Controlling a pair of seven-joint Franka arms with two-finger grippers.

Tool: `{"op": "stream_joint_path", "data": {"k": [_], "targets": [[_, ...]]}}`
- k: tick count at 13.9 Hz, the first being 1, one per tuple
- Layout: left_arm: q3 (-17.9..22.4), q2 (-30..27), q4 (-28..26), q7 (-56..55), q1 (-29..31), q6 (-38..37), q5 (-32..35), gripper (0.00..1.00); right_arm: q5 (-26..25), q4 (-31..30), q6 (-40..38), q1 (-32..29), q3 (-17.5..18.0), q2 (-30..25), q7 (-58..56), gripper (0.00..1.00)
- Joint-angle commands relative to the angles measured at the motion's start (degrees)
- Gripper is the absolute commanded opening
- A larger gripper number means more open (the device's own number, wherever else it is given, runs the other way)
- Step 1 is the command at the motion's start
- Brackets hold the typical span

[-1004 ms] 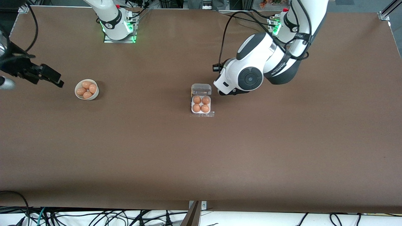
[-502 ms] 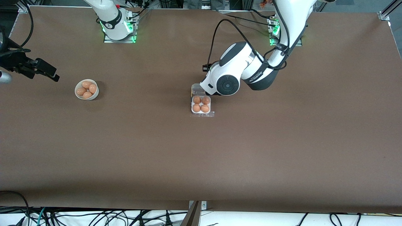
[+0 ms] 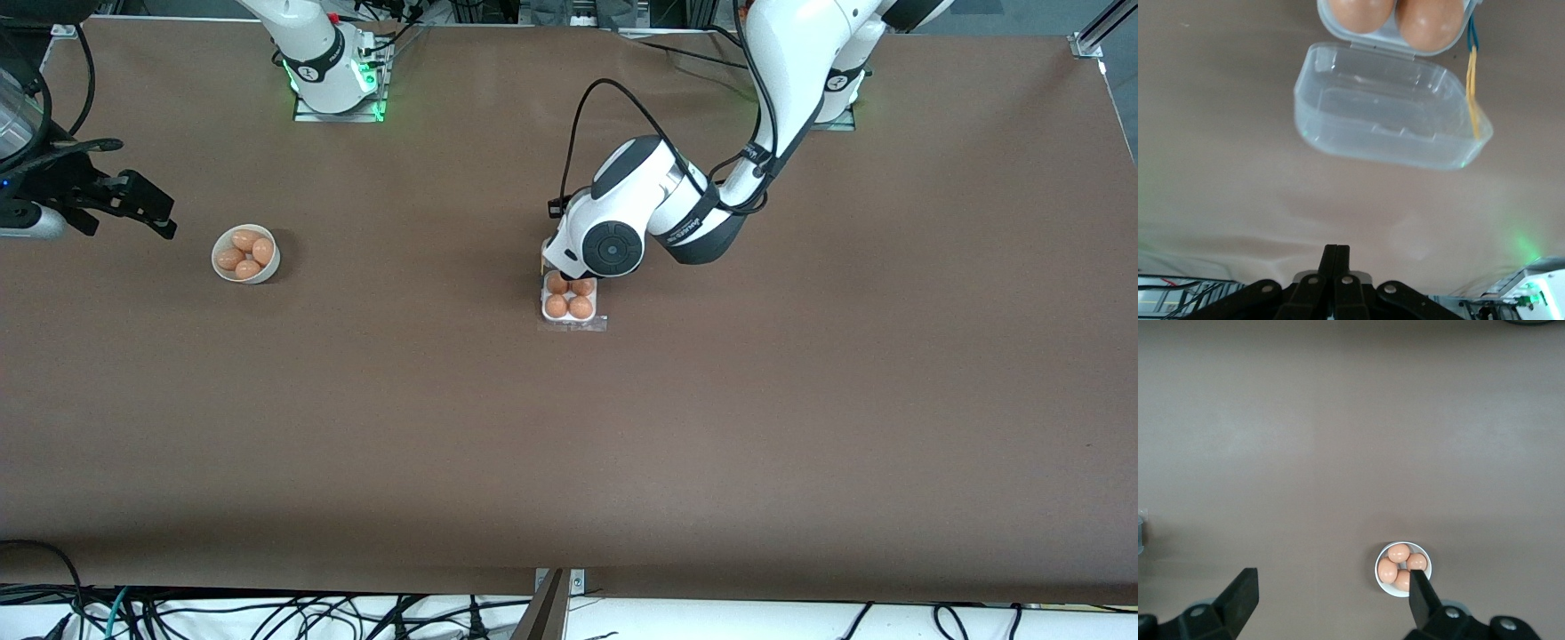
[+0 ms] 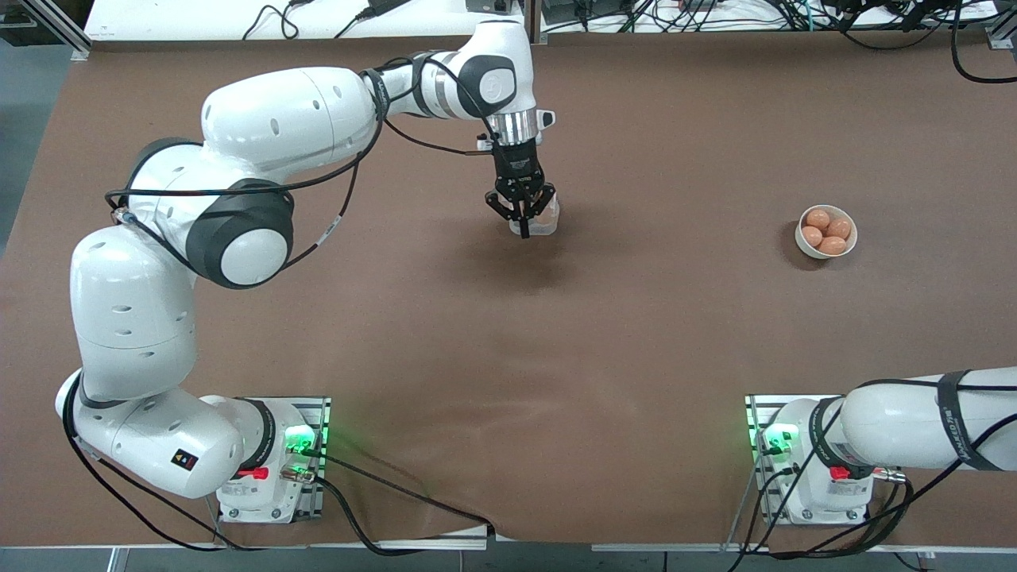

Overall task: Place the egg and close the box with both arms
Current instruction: 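Grasp the open lid with the left gripper and fold it shut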

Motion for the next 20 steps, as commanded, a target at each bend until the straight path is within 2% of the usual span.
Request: {"op": "stream_joint_path", "data": {"k": [1,7,14,15,18,20], "targets": [[0.9,2.1,2.2,-1.5,-1.2,2.8,-0.9,0.01,-0.4,-0.4,0.2,-0.8,0.6,0.1,0.0,1.00],[2.9,3.5,2.2,-1.4,-1.2,10.1,-0.5,0.00,-0.4,-0.4,2.1,-0.7,0.7,0.9,0.2,1.00],[6.6,3.3,4.9,-1.1,-1.2,10.5,-0.5,0.02,-0.4,-0.4,2.8,-0.7,0.7,1.0,0.2,1.00],[6.9,3.0,5.6,-1.0,-0.5,9.7,-0.3,0.07,-0.3,-0.4,2.6,-0.7,0.7,1.0,0.2,1.00],[9.1,1.5,9.0,-1.2,2.3,6.0,2.9,0.51,-0.3,-0.4,2.6,-0.7,0.7,1.0,0.2,1.00],[9.3,1.5,14.8,1.1,7.4,1.0,4.0,0.79,-0.3,-0.4,2.4,-0.7,0.7,1.0,0.2,1.00]]}}
